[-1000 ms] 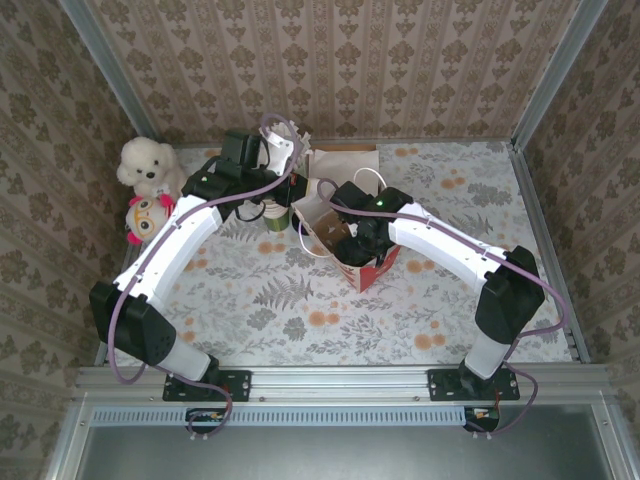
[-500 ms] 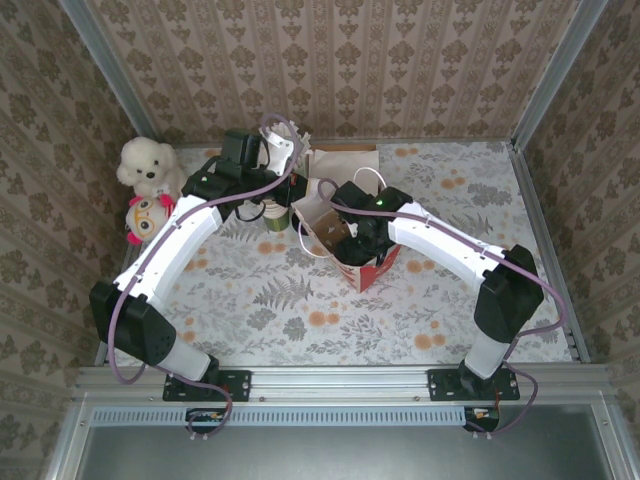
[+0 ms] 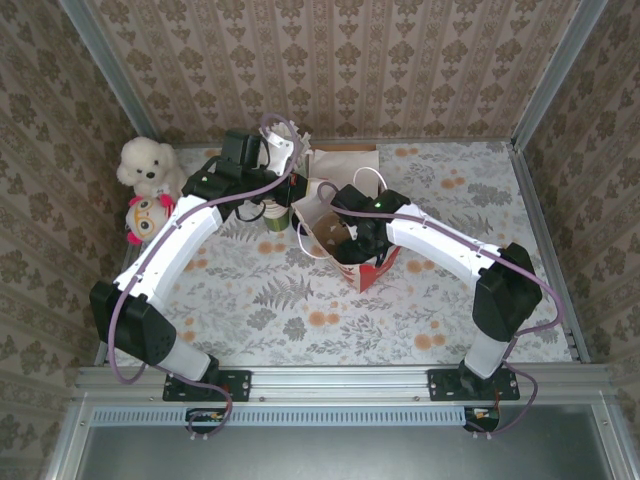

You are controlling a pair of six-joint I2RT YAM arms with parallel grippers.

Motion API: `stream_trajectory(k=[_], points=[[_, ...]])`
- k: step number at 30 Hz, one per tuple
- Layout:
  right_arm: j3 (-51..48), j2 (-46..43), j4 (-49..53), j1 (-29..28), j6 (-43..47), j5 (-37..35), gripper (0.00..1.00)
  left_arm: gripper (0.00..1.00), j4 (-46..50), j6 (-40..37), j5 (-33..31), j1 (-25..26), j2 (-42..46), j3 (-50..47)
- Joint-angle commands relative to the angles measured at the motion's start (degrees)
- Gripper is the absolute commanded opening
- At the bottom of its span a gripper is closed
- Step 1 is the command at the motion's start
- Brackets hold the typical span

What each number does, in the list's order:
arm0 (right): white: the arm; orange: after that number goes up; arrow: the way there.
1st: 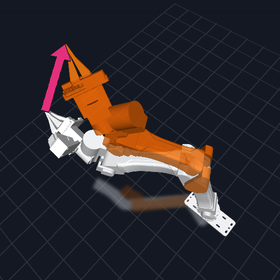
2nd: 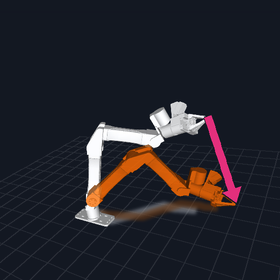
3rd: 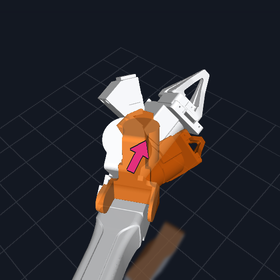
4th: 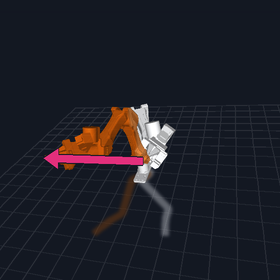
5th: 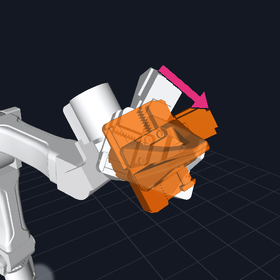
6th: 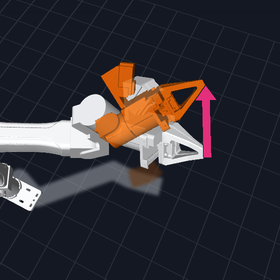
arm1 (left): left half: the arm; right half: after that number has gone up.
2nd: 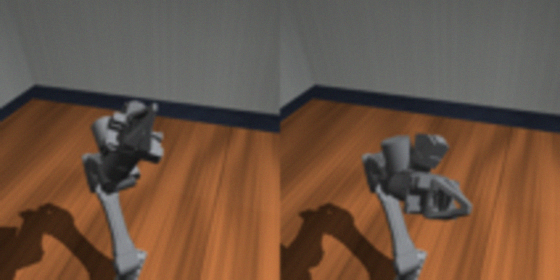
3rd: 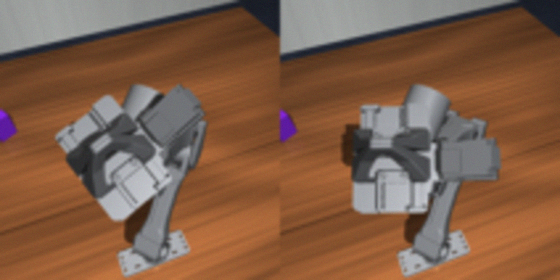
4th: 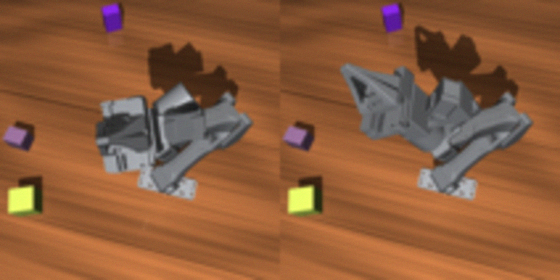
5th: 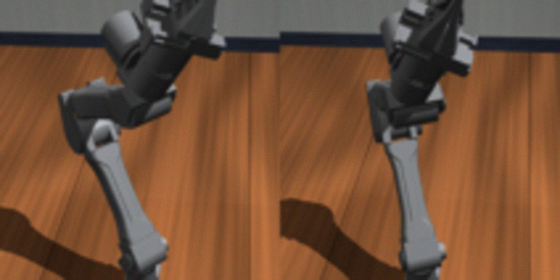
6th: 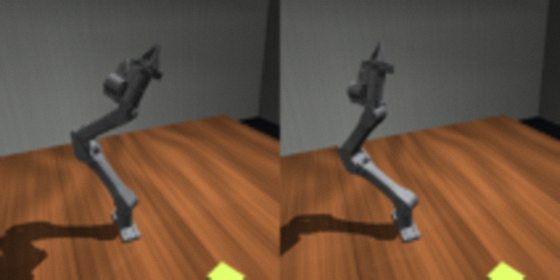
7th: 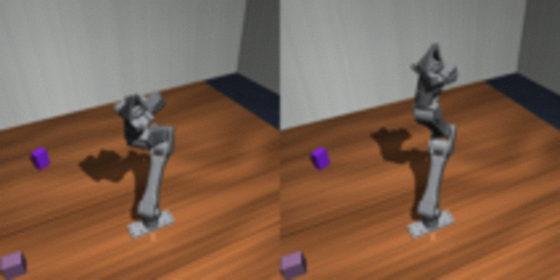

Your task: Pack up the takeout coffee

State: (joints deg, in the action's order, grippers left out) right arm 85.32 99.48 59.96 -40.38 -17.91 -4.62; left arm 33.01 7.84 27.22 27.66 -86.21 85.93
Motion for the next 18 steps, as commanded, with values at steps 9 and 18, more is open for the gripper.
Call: stream_trajectory(k=[9, 18], points=[[-2.8, 2.0, 0.3, 0.2, 0.7, 0.5, 0.31, 0.0, -1.5, 1.1, -0.6, -0.4, -0.4, 2.0], [-2.9, 1.9, 0.9, 0.2, 0.7, -0.2, 0.31, 0.0, -1.3, 1.1, -0.6, -0.4, -0.5, 2.0]])
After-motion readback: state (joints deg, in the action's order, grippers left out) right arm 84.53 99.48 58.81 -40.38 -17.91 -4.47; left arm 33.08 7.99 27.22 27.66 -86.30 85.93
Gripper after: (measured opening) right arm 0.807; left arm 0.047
